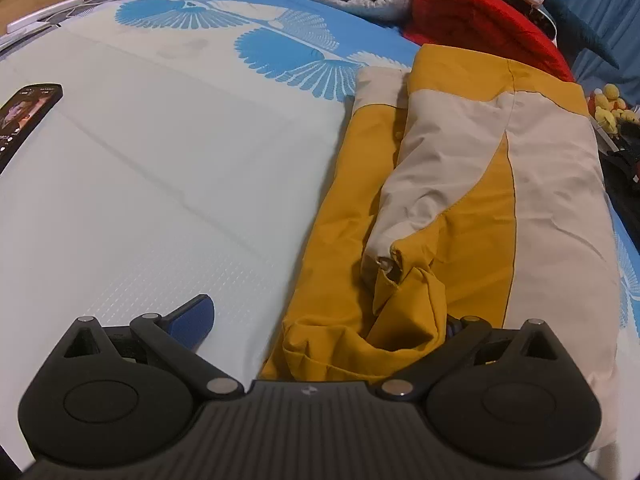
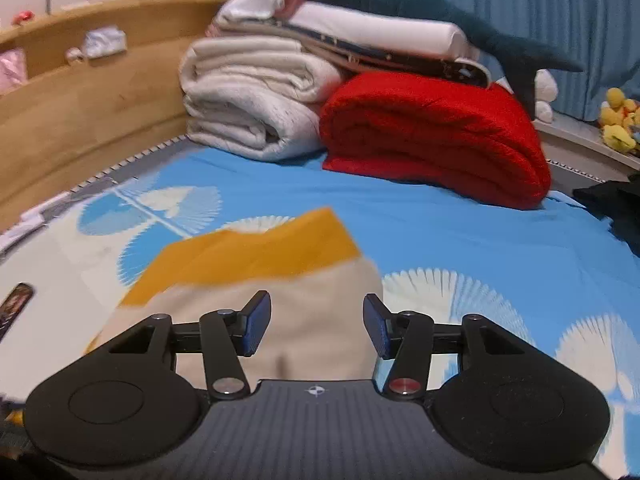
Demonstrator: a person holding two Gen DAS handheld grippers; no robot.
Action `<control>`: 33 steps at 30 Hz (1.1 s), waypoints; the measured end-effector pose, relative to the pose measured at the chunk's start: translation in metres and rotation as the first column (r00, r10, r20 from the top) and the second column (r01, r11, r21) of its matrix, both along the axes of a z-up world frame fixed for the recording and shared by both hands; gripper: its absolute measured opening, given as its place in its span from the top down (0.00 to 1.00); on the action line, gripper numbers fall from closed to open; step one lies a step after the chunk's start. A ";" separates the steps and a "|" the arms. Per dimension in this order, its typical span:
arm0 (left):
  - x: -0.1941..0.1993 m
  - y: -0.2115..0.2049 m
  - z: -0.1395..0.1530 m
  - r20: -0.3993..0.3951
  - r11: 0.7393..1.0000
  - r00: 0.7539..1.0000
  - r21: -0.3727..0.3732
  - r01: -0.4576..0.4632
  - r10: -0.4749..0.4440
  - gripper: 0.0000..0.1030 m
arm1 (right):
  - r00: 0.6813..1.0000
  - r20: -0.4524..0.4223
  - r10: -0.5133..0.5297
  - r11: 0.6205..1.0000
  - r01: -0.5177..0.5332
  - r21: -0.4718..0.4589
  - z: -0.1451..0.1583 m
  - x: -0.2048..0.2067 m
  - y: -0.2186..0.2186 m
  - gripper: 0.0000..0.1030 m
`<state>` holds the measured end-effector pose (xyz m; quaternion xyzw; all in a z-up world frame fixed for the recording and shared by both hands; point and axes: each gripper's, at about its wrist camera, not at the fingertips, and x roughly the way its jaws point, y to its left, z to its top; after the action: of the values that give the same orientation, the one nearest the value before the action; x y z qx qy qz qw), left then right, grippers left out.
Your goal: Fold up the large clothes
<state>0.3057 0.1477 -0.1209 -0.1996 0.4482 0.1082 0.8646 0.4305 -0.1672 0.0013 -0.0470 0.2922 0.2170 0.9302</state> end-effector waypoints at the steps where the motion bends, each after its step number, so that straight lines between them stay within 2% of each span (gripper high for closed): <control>1: 0.001 0.000 -0.001 -0.003 1.000 1.000 -0.003 -0.002 0.002 0.00 | 1.000 -0.012 0.005 1.000 -0.005 -0.007 -0.004 0.016 0.008 0.51; 2: 0.002 0.001 -0.002 -0.006 1.000 1.000 -0.007 -0.005 0.005 0.00 | 1.000 -0.028 -0.001 1.000 0.001 -0.017 -0.011 0.032 0.016 0.58; 3: 0.002 0.001 -0.002 -0.008 1.000 1.000 -0.011 -0.007 0.007 0.00 | 0.998 -0.055 -0.020 0.999 0.018 -0.030 -0.020 0.048 0.023 0.60; 5: 0.003 0.003 -0.002 -0.005 1.000 1.000 -0.025 -0.019 0.019 0.00 | 0.986 -0.149 -0.070 0.997 0.065 -0.038 -0.047 0.076 0.030 0.59; 7: 0.004 0.005 -0.003 0.001 0.999 1.000 -0.042 -0.030 0.030 0.00 | 0.968 -0.225 -0.111 0.992 0.094 -0.084 -0.080 0.093 0.035 0.59; 9: 0.004 0.008 -0.003 0.003 0.996 0.998 -0.063 -0.057 0.057 0.00 | 0.971 -0.219 -0.100 0.990 0.076 -0.119 -0.097 0.093 0.039 0.59; 10: 0.003 0.009 -0.003 0.009 0.994 0.997 -0.081 -0.076 0.077 0.00 | 0.974 -0.207 -0.087 0.993 0.067 -0.099 -0.096 0.091 0.037 0.58; 12: 0.000 0.013 -0.004 0.021 0.987 0.994 -0.121 -0.104 0.107 0.00 | 0.973 -0.217 -0.078 0.994 0.094 0.063 -0.081 0.094 0.013 0.52; 13: -0.001 0.014 -0.004 0.025 0.985 0.993 -0.135 -0.109 0.113 0.00 | 0.968 -0.231 -0.095 0.976 0.136 0.167 -0.074 0.096 -0.005 0.32; 14: -0.001 0.014 -0.004 0.025 0.984 0.993 -0.143 -0.110 0.114 0.00 | 0.960 -0.251 -0.124 0.954 0.184 0.235 -0.069 0.102 -0.022 0.11; 15: -0.001 0.013 -0.004 0.026 0.983 0.993 -0.148 -0.111 0.117 0.00 | 0.952 -0.272 -0.142 0.936 0.219 0.276 -0.069 0.104 -0.036 0.07; 17: 0.000 0.013 -0.004 0.029 0.979 0.992 -0.171 -0.112 0.119 0.00 | 0.930 -0.344 -0.130 0.919 0.243 0.309 -0.075 0.113 -0.056 0.07; 21: 0.000 0.015 -0.006 0.047 0.965 0.988 -0.228 -0.132 0.147 0.00 | 0.875 -0.479 -0.075 0.912 0.254 0.321 -0.105 0.126 -0.065 0.06; 24: 0.001 0.017 -0.007 0.059 0.960 0.983 -0.232 -0.154 0.172 0.00 | 0.875 -0.482 -0.047 0.901 0.245 0.358 -0.116 0.134 -0.057 0.04; 26: 0.002 0.013 -0.005 0.064 0.963 0.980 -0.209 -0.172 0.189 0.03 | 0.875 -0.481 -0.052 0.901 0.249 0.355 -0.119 0.143 -0.052 0.04; 27: 0.003 0.011 -0.004 0.066 0.965 0.979 -0.189 -0.180 0.195 0.04 | 0.879 -0.474 -0.049 0.896 0.249 0.368 -0.119 0.146 -0.050 0.04; 28: 0.004 0.008 -0.003 0.073 0.968 0.977 -0.171 -0.186 0.200 0.10 | 0.876 -0.480 -0.042 0.895 0.247 0.371 -0.120 0.150 -0.046 0.10; 29: 0.005 0.005 -0.001 0.088 0.968 0.977 -0.174 -0.178 0.196 0.29 | 0.875 -0.481 -0.059 0.905 0.250 0.344 -0.121 0.152 -0.042 0.25; 30: 0.007 0.004 0.000 0.098 0.965 0.976 -0.198 -0.171 0.193 0.37 | 0.885 -0.462 -0.060 0.927 0.221 0.304 -0.121 0.151 -0.035 0.35; 31: 0.010 0.003 0.002 0.092 0.963 0.973 -0.193 -0.190 0.210 0.39 | 0.894 -0.444 -0.051 0.946 0.186 0.265 -0.119 0.150 -0.028 0.51; 32: 0.014 0.002 0.003 0.092 0.965 0.973 -0.177 -0.193 0.211 0.45 | 0.903 -0.426 -0.049 0.953 0.170 0.251 -0.117 0.148 -0.028 0.61; 33: 0.019 0.002 0.005 0.096 0.969 0.975 -0.162 -0.186 0.203 0.47 | 0.908 -0.416 -0.050 0.953 0.168 0.253 -0.116 0.146 -0.031 0.63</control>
<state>0.3250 0.1498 -0.1158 -0.3134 0.3845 0.1468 0.8558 0.5765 -0.1978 -0.1145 0.1489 0.4464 0.2087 0.8573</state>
